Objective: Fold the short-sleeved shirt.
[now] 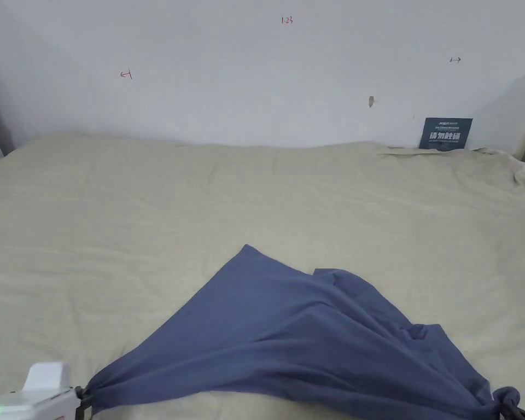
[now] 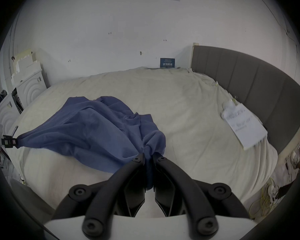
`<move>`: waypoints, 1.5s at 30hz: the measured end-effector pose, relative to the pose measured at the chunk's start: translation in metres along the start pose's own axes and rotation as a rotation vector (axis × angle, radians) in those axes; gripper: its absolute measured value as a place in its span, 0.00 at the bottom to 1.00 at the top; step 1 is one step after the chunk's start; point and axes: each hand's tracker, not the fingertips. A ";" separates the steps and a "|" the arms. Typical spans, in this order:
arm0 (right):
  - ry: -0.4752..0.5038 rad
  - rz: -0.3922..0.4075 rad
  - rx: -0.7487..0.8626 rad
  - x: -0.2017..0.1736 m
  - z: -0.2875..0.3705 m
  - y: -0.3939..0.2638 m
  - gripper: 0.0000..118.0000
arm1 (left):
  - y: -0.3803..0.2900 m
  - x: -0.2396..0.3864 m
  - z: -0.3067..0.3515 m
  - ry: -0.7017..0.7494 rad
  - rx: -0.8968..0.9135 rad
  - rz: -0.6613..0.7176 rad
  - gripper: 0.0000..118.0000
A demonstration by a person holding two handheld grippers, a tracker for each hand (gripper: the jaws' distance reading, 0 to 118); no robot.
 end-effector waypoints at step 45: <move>-0.020 0.007 0.461 -0.039 0.093 0.110 0.81 | 0.111 0.076 0.089 -0.081 0.542 0.028 0.96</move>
